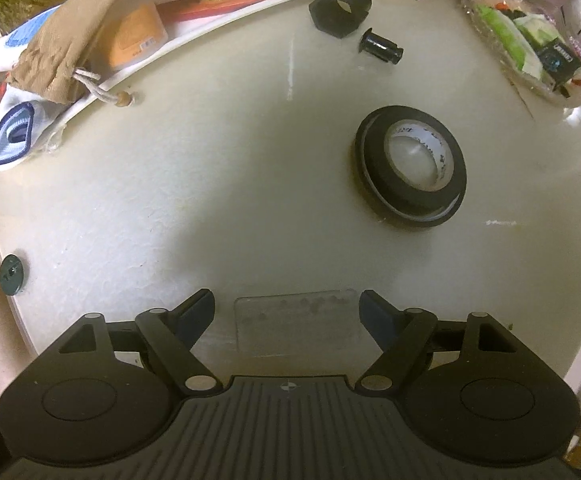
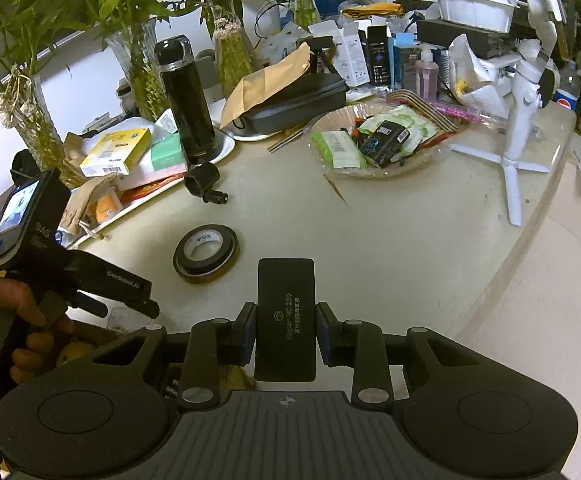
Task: Organize rigid objects
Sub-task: 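Move left tool to the clear plastic tray and grasp it while right holds black device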
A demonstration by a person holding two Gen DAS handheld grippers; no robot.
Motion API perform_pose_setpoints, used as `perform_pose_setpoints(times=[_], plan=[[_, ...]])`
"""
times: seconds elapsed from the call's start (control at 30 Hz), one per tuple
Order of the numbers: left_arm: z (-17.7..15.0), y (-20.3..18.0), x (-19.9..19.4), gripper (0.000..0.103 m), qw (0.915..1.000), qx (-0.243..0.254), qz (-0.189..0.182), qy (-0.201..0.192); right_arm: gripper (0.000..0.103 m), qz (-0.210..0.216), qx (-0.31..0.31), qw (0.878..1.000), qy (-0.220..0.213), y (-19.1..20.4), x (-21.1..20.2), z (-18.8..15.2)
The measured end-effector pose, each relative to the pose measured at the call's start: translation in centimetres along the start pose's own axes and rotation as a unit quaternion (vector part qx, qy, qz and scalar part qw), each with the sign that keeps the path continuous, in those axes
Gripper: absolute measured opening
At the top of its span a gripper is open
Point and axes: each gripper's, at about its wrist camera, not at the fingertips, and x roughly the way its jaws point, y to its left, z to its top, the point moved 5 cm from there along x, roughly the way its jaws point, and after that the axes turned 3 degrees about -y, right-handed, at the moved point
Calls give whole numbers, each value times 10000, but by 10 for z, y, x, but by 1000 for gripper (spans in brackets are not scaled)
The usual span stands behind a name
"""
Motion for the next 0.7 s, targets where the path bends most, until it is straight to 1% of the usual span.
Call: perform_pose_setpoints(times=[0.17,0.23,0.3,0.33,0.43,0.57,0.7], plan=[[-2,-12,3,79,9998,110,171,90,34,40,-7,10000,37,4,1,-4],[-4,-17,2,77,9992,265,306,30,34,45,2,10000,42,5,1,-5],[-5,-19,1,69,9993,264,281,-31,34,38,20,10000,17,5,0,-5],[-4,-20,0,68,9992,284,282,-73,34,36,35,10000,6,4,-1,-6],[-4,-20,0,68,9990,315,290,-104,34,43,69,10000,8,3,-3,-6],[-6,-21,-1,68,9985,418,231,-258,34,52,78,10000,27,3,-3,-7],[-12,-20,-20,68,9974,524,130,-472,34,70,138,9999,68,2,-4,-9]])
